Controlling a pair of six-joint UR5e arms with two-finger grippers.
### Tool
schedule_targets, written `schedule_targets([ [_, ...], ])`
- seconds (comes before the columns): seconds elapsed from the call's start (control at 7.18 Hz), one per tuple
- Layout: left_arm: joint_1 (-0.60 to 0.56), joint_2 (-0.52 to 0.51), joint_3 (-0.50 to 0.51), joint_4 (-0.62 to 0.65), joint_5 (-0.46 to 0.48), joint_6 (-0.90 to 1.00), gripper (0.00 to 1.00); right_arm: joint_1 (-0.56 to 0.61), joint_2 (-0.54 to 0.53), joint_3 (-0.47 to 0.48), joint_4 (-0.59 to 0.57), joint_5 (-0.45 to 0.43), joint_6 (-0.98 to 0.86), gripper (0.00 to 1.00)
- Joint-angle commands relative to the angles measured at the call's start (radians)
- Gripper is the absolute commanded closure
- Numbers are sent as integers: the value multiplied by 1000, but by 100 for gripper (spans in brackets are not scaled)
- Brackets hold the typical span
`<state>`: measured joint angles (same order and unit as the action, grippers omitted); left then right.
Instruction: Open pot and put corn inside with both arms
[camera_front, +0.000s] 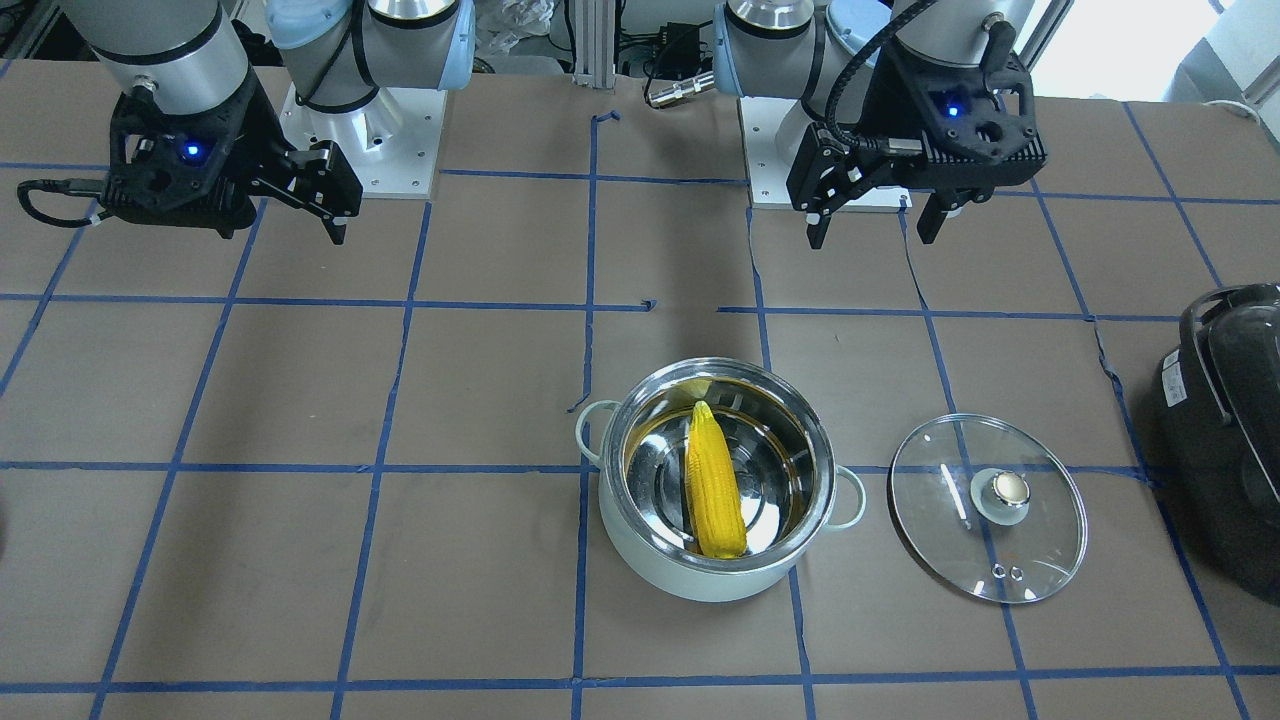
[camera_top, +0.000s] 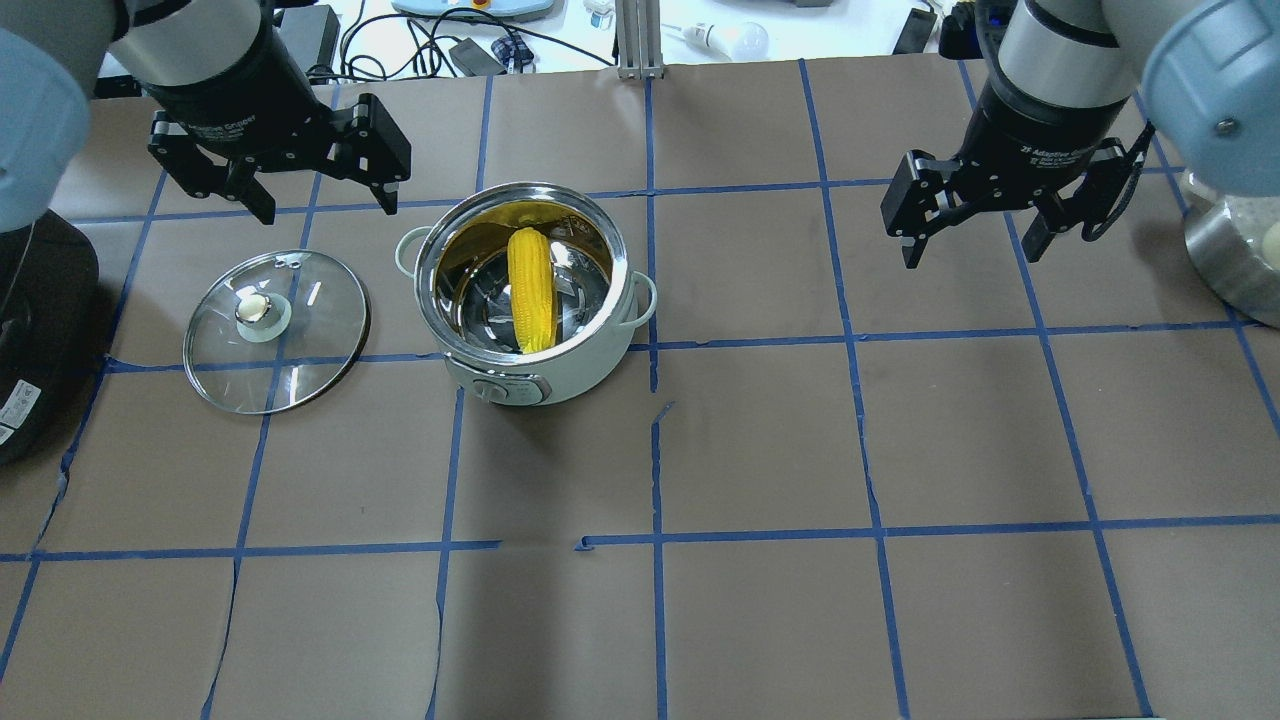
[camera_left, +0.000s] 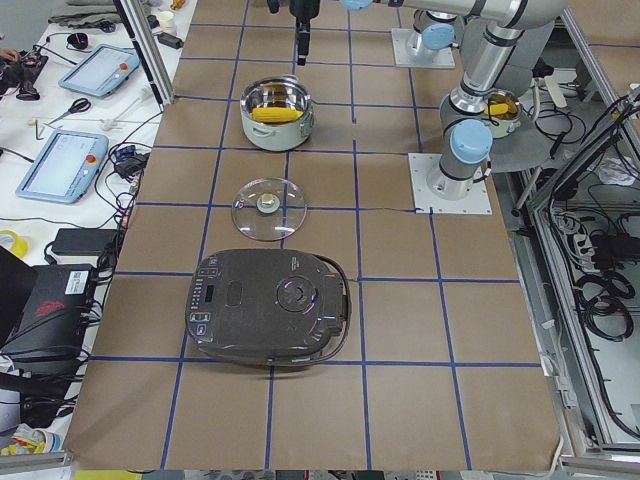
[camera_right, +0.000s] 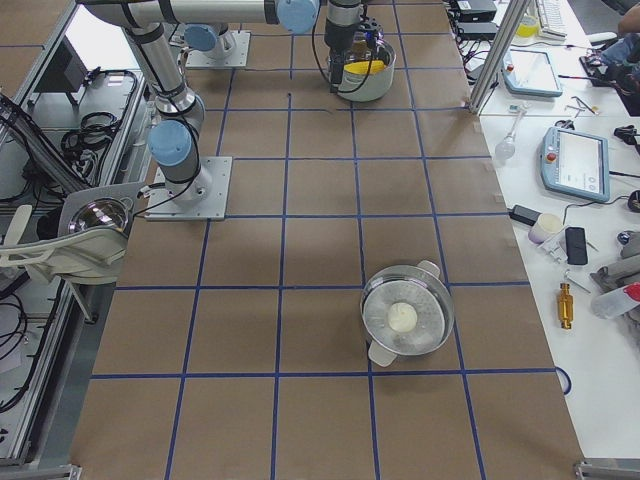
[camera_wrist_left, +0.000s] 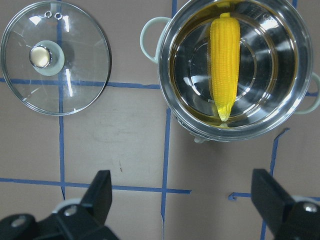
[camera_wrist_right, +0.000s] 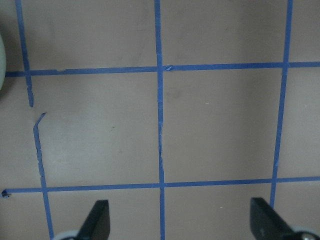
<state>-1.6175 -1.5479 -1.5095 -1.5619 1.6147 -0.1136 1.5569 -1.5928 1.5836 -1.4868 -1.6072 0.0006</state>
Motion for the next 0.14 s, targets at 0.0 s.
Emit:
schedule_targets([
  [0.0, 1, 0, 0, -1, 2, -1, 0, 0, -4, -2, -1, 6, -1, 0],
])
